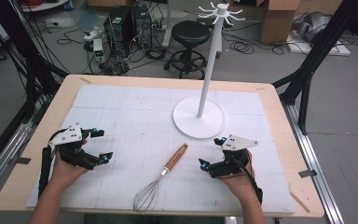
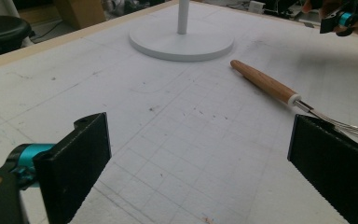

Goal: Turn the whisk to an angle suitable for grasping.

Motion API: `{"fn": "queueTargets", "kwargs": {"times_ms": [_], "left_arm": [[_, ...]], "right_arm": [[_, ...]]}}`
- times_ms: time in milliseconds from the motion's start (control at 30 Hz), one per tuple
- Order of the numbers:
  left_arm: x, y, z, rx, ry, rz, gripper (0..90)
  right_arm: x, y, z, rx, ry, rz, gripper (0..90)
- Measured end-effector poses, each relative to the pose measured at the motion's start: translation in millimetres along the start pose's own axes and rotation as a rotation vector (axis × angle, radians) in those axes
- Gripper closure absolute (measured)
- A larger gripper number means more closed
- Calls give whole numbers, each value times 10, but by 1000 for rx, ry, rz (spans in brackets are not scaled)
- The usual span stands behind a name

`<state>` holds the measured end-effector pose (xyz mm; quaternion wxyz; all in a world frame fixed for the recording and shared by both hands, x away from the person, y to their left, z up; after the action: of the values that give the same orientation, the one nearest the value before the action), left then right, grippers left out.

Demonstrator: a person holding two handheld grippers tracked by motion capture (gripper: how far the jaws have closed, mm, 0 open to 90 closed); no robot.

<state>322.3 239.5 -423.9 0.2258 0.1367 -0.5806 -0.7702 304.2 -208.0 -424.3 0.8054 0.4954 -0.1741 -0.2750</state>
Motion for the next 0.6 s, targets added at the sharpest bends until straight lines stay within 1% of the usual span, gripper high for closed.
{"fn": "queueTargets", "kwargs": {"times_ms": [33,67,133,200,233,267,300,333,367,400,433,467,500,533,600], "left_arm": [[0,0,1,-1,2,0,65],[0,0,2,-2,2,-1,65],[1,1,3,-2,3,-2,65],[2,3,3,-2,3,-6,65],[4,3,3,-2,4,-4,65],[5,2,2,-3,5,-3,65],[6,2,2,-4,4,-4,65],[8,1,-1,-3,4,-1,65],[9,0,-4,-4,4,-1,65],[9,-1,-6,-5,3,-1,65],[7,-1,-7,-5,2,0,65],[5,0,-12,-3,0,1,65],[2,2,-13,-4,1,-3,65],[2,4,-14,-3,-1,-5,65],[6,9,-10,0,3,-4,65]], "right_arm": [[0,2,1,-1,2,6,94],[-4,5,2,0,7,12,163],[-12,10,4,-3,17,21,252],[-28,16,-7,-10,36,27,391],[-47,21,-25,-14,52,26,438],[-54,26,-42,-18,58,34,462],[-63,36,-70,-26,69,41,506],[-85,63,-130,-50,80,45,566],[-85,63,-130,-50,80,45,566],[-95,85,-170,-61,83,51,601],[-103,112,-215,-71,86,60,663],[-109,144,-264,-78,81,65,700],[-110,181,-323,-81,84,68,728],[-110,230,-404,-97,93,66,777],[-116,301,-523,-127,86,79,823]]}}
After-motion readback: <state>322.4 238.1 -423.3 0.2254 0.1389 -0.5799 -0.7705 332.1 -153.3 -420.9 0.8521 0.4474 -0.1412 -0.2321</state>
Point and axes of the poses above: each handheld gripper's, and its own axes: z roughly backward along the jaws, y roughly out of its top, x roughly to its right, the point moved 3 cm from there along -z, roughly forward along the jaws, and after that the axes turned 3 degrees about x, right-handed, at the moved point
